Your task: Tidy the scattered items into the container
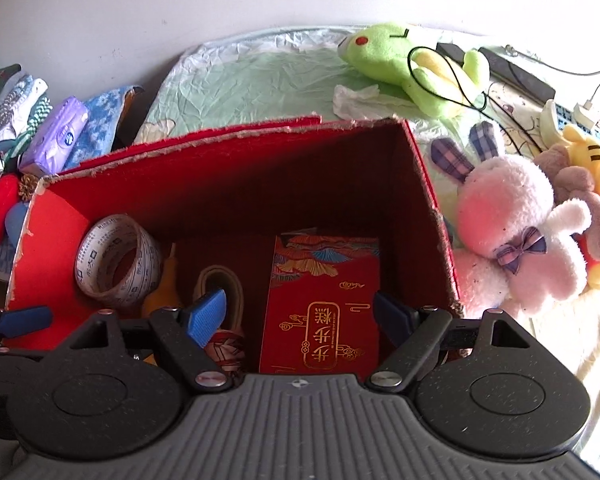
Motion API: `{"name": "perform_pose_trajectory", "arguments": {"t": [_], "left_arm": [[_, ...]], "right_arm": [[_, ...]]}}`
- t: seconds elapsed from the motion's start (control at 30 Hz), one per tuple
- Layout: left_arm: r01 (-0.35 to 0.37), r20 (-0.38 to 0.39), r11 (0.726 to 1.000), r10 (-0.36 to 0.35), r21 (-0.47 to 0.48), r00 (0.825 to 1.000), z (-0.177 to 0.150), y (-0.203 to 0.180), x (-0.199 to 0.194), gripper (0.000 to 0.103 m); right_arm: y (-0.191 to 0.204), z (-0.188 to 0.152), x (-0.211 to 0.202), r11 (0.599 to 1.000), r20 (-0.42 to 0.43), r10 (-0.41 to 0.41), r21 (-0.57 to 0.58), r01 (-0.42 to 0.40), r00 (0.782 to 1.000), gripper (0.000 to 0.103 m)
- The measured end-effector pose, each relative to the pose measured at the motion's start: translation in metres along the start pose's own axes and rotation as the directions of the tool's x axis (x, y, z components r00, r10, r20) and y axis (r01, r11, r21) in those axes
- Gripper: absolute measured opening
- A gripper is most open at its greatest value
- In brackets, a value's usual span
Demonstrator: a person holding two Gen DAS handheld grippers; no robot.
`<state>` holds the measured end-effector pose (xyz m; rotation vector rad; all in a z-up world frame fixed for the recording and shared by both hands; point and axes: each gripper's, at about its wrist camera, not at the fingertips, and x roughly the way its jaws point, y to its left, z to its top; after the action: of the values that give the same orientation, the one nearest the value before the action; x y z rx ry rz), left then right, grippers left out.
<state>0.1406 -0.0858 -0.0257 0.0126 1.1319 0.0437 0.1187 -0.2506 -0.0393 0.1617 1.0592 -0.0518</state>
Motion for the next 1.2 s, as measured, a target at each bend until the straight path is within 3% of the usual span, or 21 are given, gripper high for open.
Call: {"name": "perform_pose_trajectory", "arguments": {"t": [0.43,1.2], "left_arm": [[-0.055,-0.008,0.998,0.055,0.016,0.998,-0.001,-0.007,0.004,0.103],[-0.084,-0.006,0.996,0.084,-0.02,0.996,-0.009,-0.012,0.004,0.102]], "right_arm": [[0.0,-0.004,-0.003,0.999,0.017,0.034,-0.024,-0.033,0.999,0.083],[-0.01,-0.011,-0.01,0.995,0.078,0.083,-0.062,-0.078,0.993,0.084]]}}
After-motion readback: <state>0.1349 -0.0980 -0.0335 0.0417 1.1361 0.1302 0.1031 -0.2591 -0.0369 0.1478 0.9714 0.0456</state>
